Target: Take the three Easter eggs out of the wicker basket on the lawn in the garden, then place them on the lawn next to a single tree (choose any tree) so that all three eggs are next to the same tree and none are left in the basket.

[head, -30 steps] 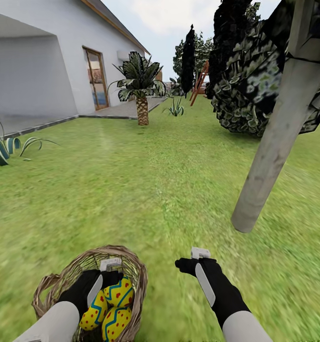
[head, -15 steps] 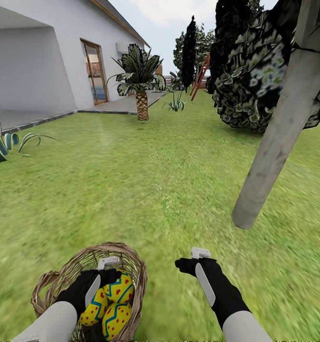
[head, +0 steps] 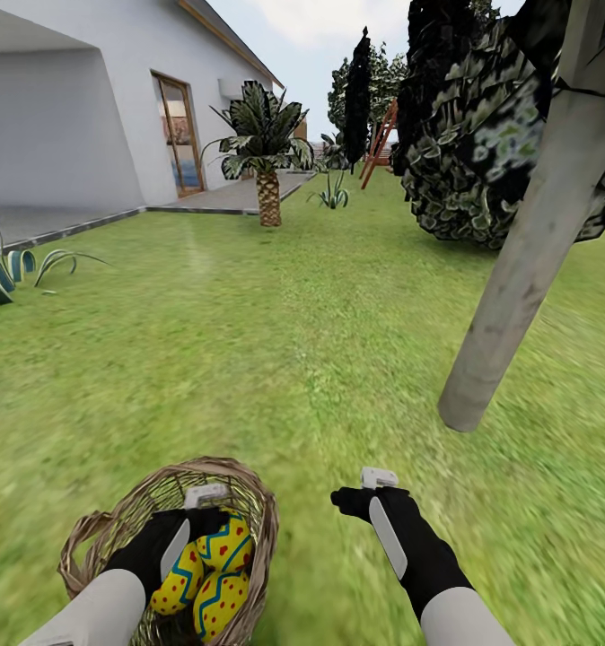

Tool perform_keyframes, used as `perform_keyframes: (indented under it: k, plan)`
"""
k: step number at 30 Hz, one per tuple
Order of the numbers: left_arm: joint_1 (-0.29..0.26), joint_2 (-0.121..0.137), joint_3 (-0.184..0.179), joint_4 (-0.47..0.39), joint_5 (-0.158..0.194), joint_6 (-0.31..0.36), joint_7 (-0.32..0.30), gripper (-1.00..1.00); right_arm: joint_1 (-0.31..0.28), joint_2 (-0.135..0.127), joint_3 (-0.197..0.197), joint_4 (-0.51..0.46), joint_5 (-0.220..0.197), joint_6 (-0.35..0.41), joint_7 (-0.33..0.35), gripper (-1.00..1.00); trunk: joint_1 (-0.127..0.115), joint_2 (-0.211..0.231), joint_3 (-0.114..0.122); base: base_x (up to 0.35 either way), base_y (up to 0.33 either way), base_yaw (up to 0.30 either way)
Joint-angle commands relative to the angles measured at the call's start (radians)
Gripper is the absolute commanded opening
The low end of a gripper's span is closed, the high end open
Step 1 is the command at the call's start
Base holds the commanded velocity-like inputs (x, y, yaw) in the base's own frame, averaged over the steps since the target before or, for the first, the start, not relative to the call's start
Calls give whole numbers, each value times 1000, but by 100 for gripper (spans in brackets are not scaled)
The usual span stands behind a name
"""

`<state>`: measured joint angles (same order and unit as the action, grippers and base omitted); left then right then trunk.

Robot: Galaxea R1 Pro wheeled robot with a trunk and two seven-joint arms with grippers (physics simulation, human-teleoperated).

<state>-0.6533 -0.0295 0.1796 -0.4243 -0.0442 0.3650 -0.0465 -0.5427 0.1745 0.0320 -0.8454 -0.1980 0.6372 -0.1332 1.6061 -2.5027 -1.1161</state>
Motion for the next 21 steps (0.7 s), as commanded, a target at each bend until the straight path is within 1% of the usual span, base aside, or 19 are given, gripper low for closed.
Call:
perform_keyframes:
  k: [1, 3, 6, 10, 14, 20, 21]
  plan:
    - [0, -1, 7, -2, -5, 7, -16, 100, 0, 0, 2, -1, -11, 3, -9, 100, 0, 0, -1, 0, 0, 0]
    - [0, -2, 6, -2, -7, 9, -46, 100, 0, 0, 2, -1, -11, 3, -9, 100, 0, 0, -1, 0, 0, 0]
    - [0, -3, 5, -2, -11, 9, -71, 100, 0, 0, 1, -1, -11, 3, -9, 100, 0, 0, -1, 0, 0, 0]
    - [0, -3, 5, -2, -12, 9, -76, 100, 0, 0, 1, -1, -11, 3, -9, 100, 0, 0, -1, 0, 0, 0]
    - [0, -3, 4, -2, -13, 8, -78, 100, 0, 0, 2, -1, -11, 3, -9, 100, 2, -1, -16, 0, 0, 0]
    - [0, -3, 4, -2, -13, 5, -78, 100, 0, 0, 2, -1, -11, 4, -9, 100, 2, -1, -16, 0, 0, 0]
    - [0, -3, 4, -2, -13, 4, -79, 100, 0, 0, 2, -1, -11, 4, -9, 100, 2, -2, -20, 0, 0, 0]
